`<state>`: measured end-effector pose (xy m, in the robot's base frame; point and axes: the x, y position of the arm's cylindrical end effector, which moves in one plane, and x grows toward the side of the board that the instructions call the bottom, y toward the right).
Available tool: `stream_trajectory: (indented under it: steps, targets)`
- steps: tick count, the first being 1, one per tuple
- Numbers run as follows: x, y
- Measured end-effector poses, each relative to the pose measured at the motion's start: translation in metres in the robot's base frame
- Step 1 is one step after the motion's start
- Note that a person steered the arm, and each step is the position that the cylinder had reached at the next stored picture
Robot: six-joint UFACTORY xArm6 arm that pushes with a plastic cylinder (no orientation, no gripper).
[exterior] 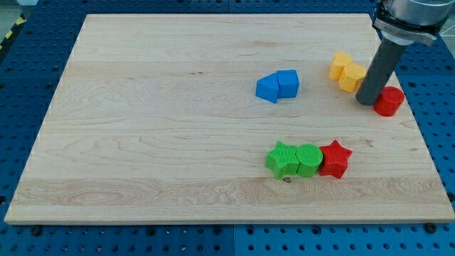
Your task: Point at the red circle
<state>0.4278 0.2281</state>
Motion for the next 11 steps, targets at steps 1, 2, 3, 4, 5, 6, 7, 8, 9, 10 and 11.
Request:
stream_trajectory:
  steps: [1, 2, 3, 4, 5, 6, 7, 8, 9, 10, 11]
  targets:
    - [-0.01, 0.01]
    - [-0.013, 0.021]
    - [-0.032, 0.021]
    - [-0.046, 0.035]
    - [-0.03, 0.088]
    - [-0.009, 0.098]
    - [-0.003, 0.092]
    - [-0.004, 0.085]
    - [-0.004, 0.082]
    - [-0.004, 0.075]
    - [-0.004, 0.066]
